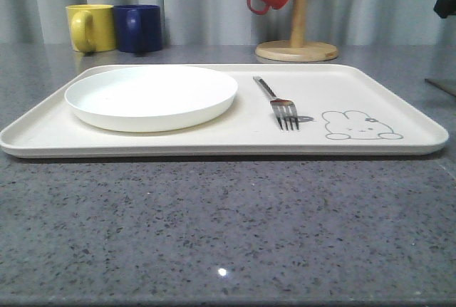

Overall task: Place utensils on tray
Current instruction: 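Grasp the silver chopsticks with the right gripper and lift them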

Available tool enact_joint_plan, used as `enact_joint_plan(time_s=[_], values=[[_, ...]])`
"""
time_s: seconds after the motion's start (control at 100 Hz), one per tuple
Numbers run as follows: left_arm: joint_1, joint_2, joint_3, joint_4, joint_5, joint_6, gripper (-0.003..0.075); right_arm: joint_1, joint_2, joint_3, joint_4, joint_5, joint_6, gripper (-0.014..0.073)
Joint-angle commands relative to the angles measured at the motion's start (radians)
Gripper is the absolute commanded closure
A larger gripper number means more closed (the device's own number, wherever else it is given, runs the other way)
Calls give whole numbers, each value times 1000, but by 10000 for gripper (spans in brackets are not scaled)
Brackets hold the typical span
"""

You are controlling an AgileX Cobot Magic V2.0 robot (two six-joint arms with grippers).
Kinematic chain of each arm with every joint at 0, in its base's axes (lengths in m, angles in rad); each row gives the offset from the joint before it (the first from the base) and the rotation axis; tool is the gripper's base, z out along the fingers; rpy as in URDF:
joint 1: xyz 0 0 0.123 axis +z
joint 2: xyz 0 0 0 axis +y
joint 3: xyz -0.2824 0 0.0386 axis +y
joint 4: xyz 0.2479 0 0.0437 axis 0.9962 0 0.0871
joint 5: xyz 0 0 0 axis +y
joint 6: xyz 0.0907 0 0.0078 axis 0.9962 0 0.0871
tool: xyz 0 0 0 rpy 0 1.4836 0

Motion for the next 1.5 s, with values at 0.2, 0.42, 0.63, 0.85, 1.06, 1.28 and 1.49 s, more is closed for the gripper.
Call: enact_joint_plan(time_s=[0.2, 0.42, 0.63, 0.85, 1.06, 1.28, 1.49], values=[[4, 3, -26, -9, -74, -2, 739, -8, 24, -21, 19, -36, -23, 284], [4, 3, -26, -9, -74, -2, 739, -8, 50, -21, 19, -32, -24, 284], [4, 3, -26, -9, -74, -2, 739, -8, 55, -21, 19, -11, -24, 435], [4, 3, -26, -9, -74, -2, 739, -8, 50, -25, 20, 5, -23, 664], [4, 3, -26, -9, -74, -2, 739, -5, 4, -52, 31, 43, -5, 662], [4, 3, -26, -9, -74, -2, 739, 68, -72, -112, 36, 86, 75, 660], [4, 3, -26, -9, -74, -2, 739, 237, -87, -125, 33, 51, 190, 650]])
